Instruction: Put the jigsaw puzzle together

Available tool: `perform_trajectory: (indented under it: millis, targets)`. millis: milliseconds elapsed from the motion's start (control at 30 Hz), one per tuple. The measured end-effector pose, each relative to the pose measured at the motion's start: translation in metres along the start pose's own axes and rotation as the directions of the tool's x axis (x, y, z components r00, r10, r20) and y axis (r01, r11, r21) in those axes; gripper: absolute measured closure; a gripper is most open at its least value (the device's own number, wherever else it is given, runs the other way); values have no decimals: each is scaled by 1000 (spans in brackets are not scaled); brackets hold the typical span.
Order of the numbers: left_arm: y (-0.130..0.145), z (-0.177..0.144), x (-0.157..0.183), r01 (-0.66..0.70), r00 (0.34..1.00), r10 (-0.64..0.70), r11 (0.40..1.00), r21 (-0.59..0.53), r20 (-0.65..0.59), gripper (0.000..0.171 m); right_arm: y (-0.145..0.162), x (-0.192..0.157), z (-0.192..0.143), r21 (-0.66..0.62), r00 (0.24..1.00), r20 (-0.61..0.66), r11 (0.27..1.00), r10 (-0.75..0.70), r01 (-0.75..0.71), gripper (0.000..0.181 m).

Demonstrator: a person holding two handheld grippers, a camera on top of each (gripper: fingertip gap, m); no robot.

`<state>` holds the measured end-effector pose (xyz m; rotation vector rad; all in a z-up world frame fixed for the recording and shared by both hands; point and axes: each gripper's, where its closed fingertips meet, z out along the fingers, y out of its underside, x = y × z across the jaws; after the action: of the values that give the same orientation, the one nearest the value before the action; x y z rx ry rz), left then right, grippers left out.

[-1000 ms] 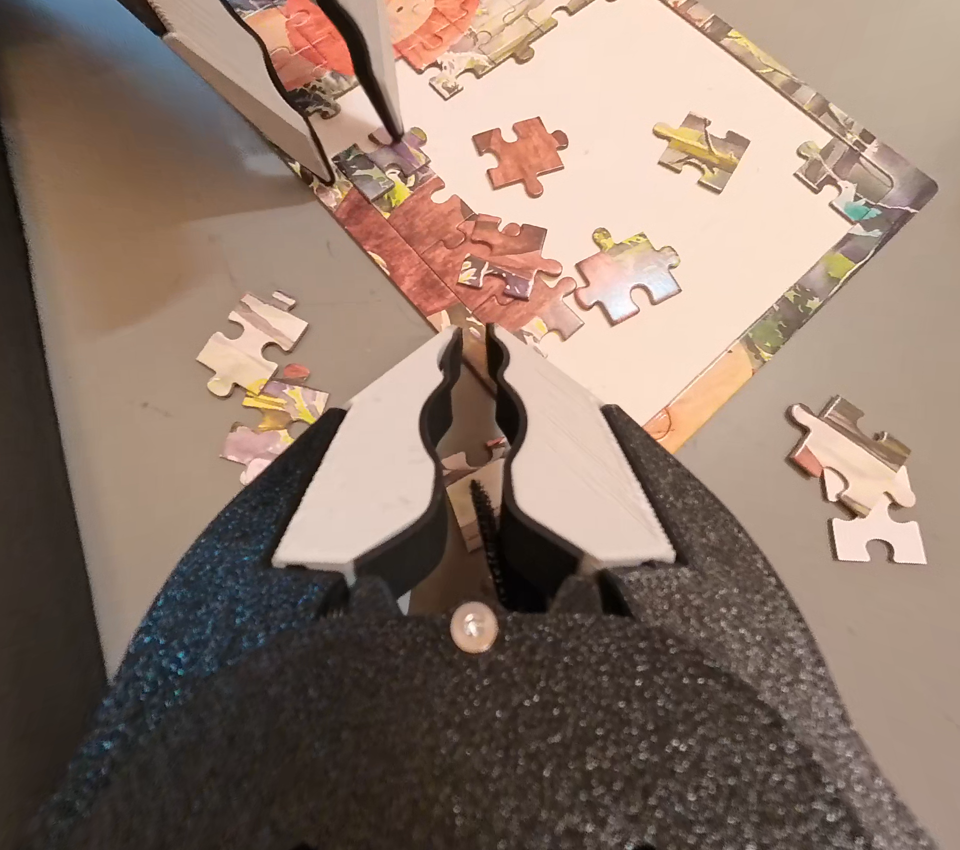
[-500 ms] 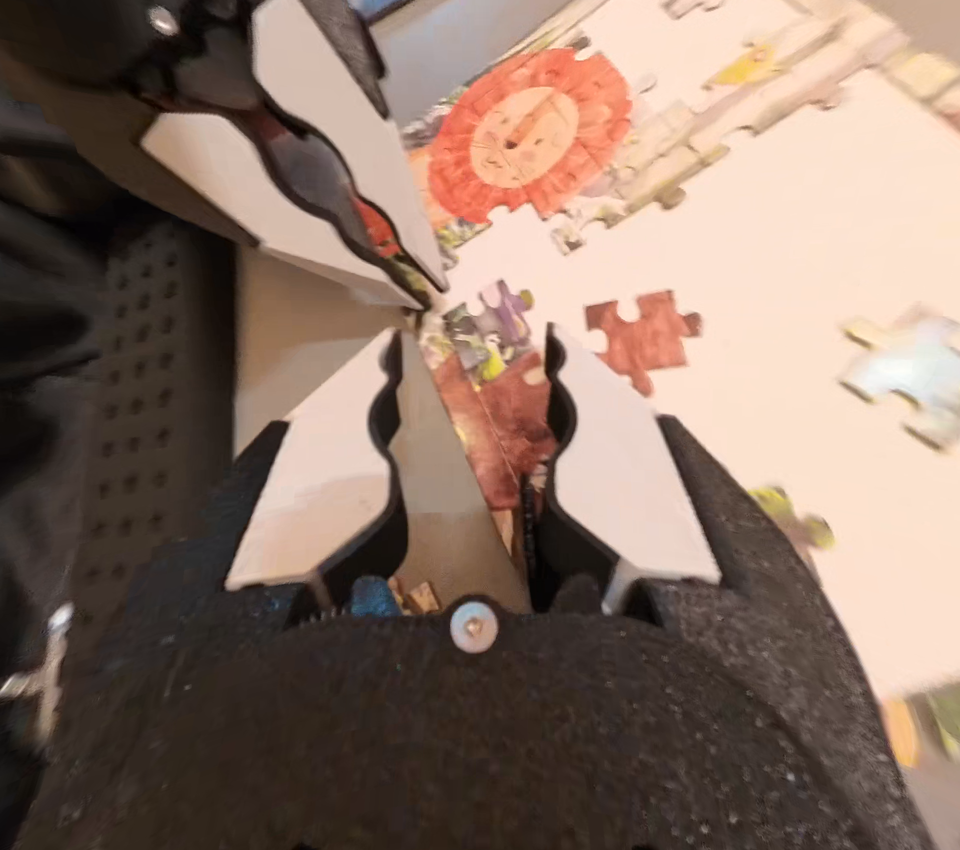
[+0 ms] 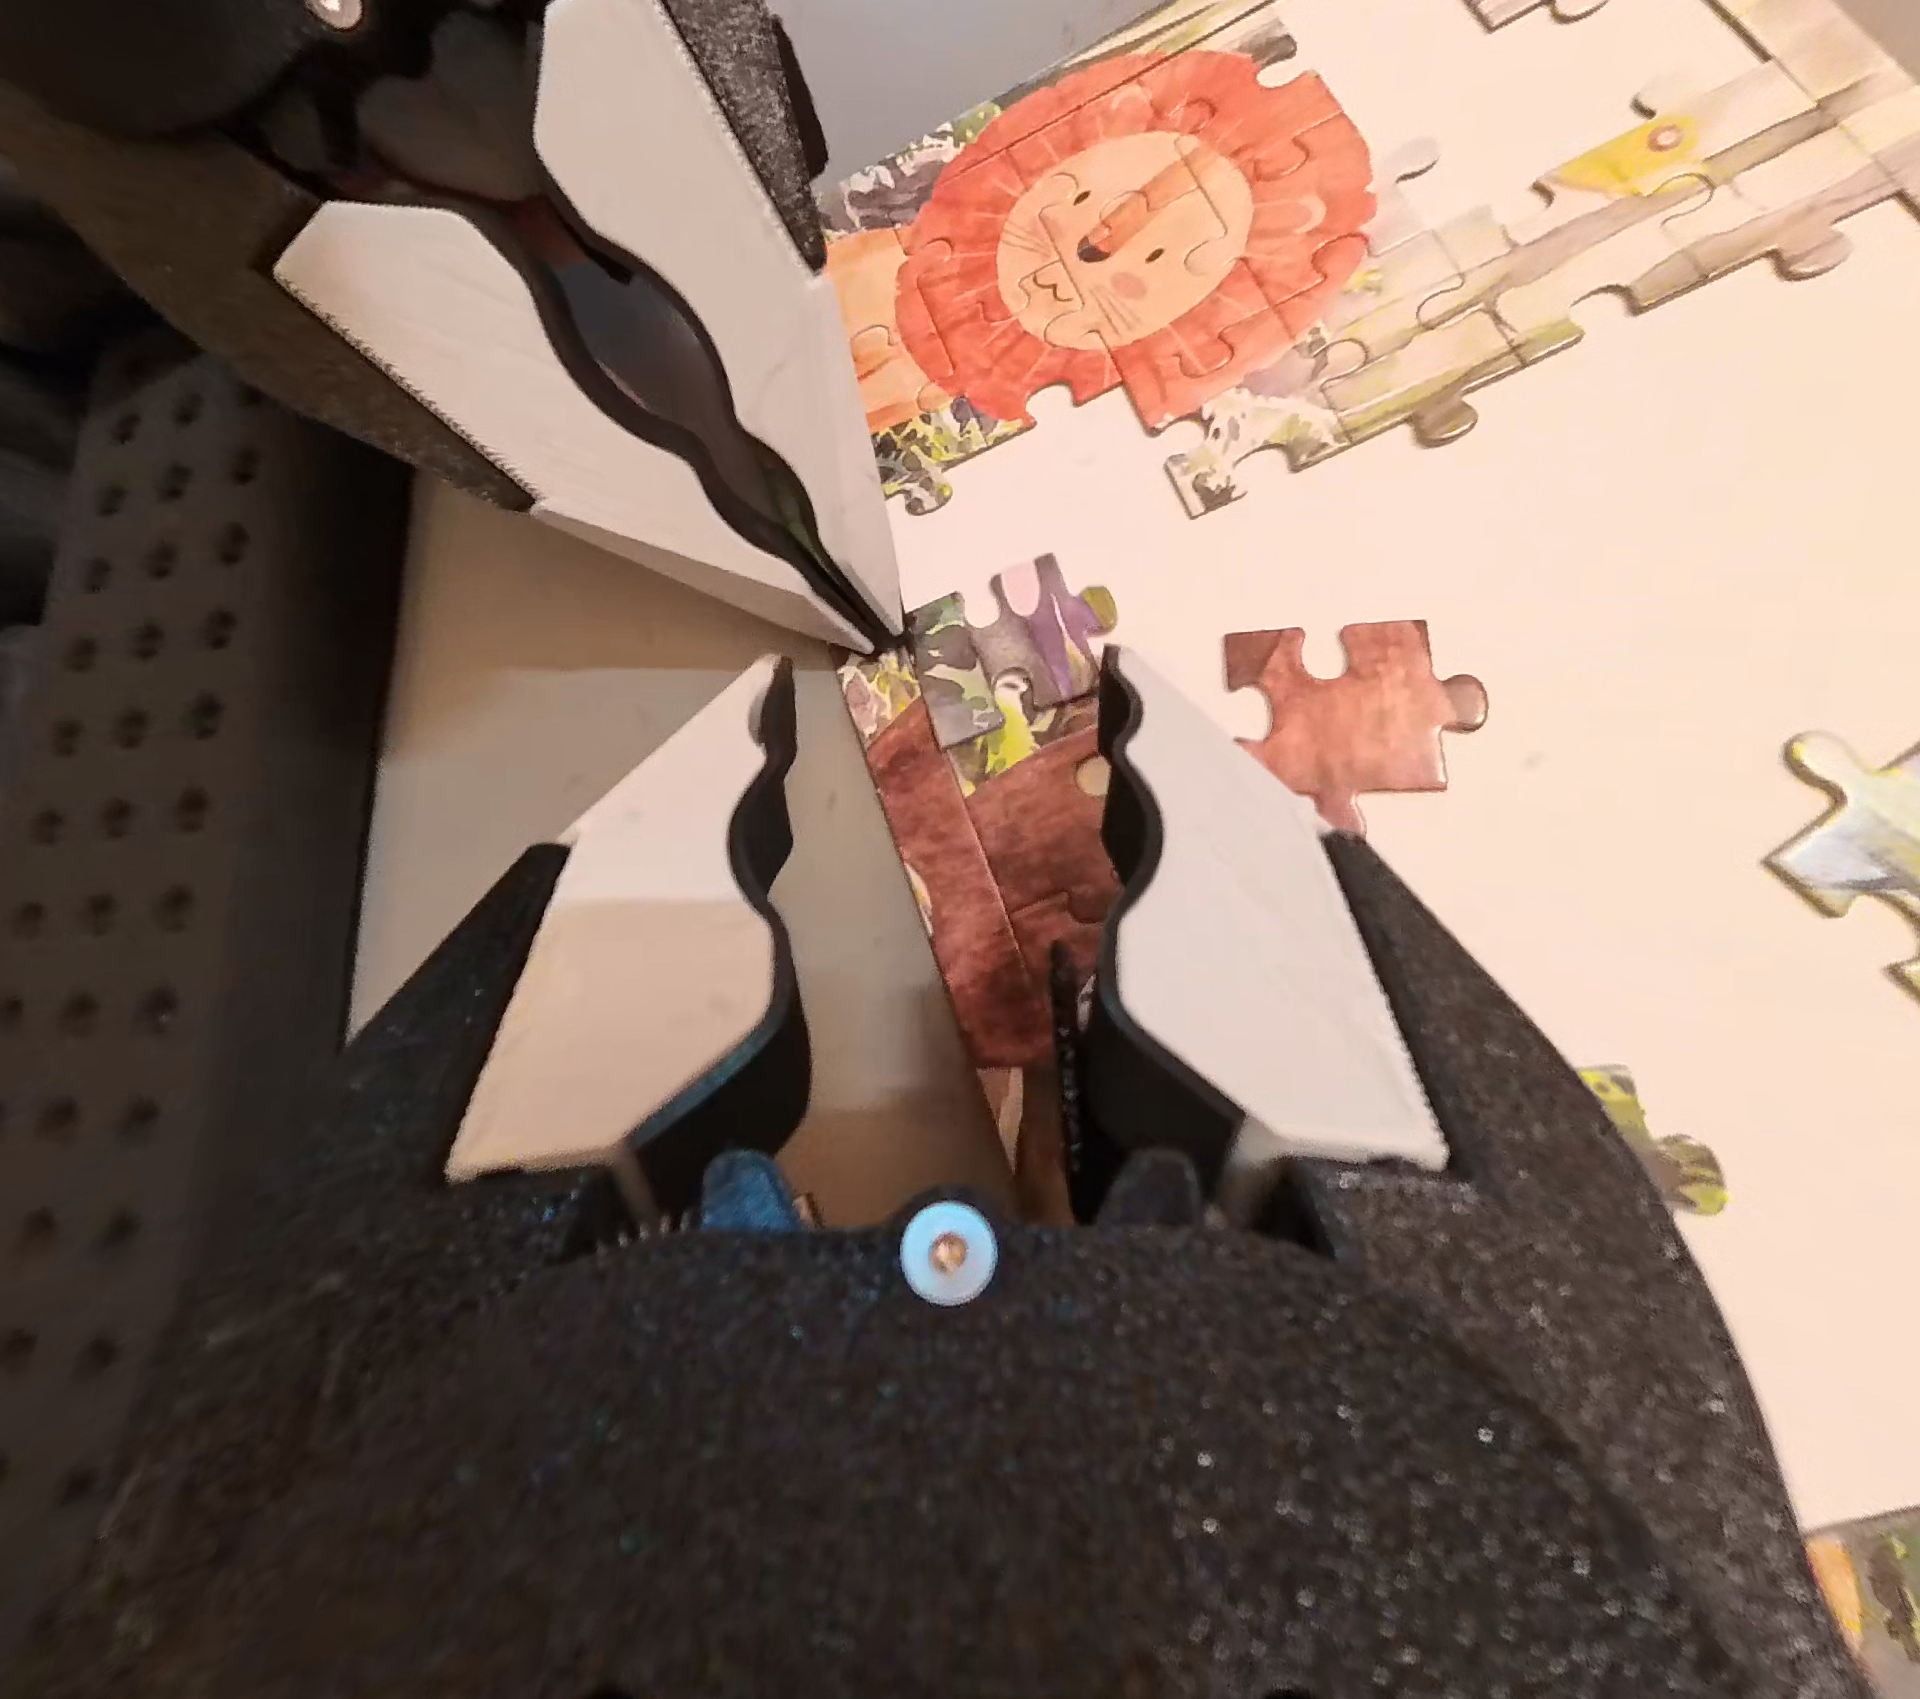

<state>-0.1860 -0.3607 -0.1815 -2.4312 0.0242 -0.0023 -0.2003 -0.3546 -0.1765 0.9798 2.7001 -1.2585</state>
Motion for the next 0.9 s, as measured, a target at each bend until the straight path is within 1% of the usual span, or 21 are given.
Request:
perform_trajectory:
  millis: [67, 133, 167, 233, 267, 333, 367, 400, 433, 467, 533, 600, 667, 700, 767, 833, 900]
  targets:
    - [0, 0, 0, 7, 1000, -7, 1000, 9, -1, 171, 0, 0, -2, 0, 1000, 0, 1000, 6, -6, 123]
    - [0, -1, 1, 4, 1000, -4, 1000, 14, -3, 171, -5, -4, -7, 38, 1000, 19, 999, 10, -11, 126]
    - [0, -2, 3, 0, 1000, 0, 1000, 19, -9, 171, -9, -8, -11, 63, 999, 41, 998, 14, -16, 131]
    - [-4, -8, 6, 3, 1000, -2, 998, 59, -23, 158, -17, -22, -19, 109, 994, 111, 994, 13, -25, 143]
    - [-9, -15, 6, 15, 1000, -13, 995, 95, -21, 148, -18, -29, -22, 118, 990, 140, 993, 8, -25, 147]
    - [-16, -30, 2, 41, 999, -42, 985, 166, 1, 142, -16, -42, -23, 115, 984, 180, 993, -10, -11, 148]
    - [-17, -35, 0, 45, 999, -48, 982, 186, 11, 133, -15, -49, -23, 113, 980, 198, 994, -21, -2, 148]
    - [-16, -37, 1, 37, 999, -39, 981, 188, 10, 124, -14, -55, -21, 109, 977, 212, 994, -32, 9, 148]
    - [-13, -36, 3, 22, 1000, -23, 984, 174, 5, 121, -12, -59, -19, 92, 975, 219, 996, -42, 22, 148]
    - [-8, -34, 3, 8, 1000, -9, 988, 154, 8, 120, -9, -60, -18, 70, 977, 208, 997, -52, 38, 148]
    - [-3, -31, 4, 3, 1000, -4, 992, 125, 7, 118, -1, -50, -19, 28, 988, 131, 997, -76, 73, 148]
    - [-2, -29, 10, 0, 1000, 1, 993, 119, -9, 121, 3, -35, -24, 35, 996, 46, 997, -73, 72, 148]
    - [2, -23, 13, -30, 1000, 29, 996, 90, 10, 127, 4, -23, -25, 46, 996, -28, 995, -85, 86, 147]
    - [4, -19, 14, -45, 999, 44, 997, 70, 17, 127, 5, -20, -24, 42, 993, -55, 993, -105, 108, 147]
    - [6, -10, 16, -59, 998, 58, 997, 41, 24, 125, 11, -11, -22, -15, 983, -117, 990, -142, 141, 147]
    - [3, -4, 17, -55, 998, 54, 998, 37, 30, 123, 17, -3, -27, -44, 975, -159, 987, -157, 152, 147]
    - [1, -1, 14, -30, 999, 29, 999, 33, 42, 123, 19, 5, -39, -32, 973, -187, 991, -135, 131, 148]
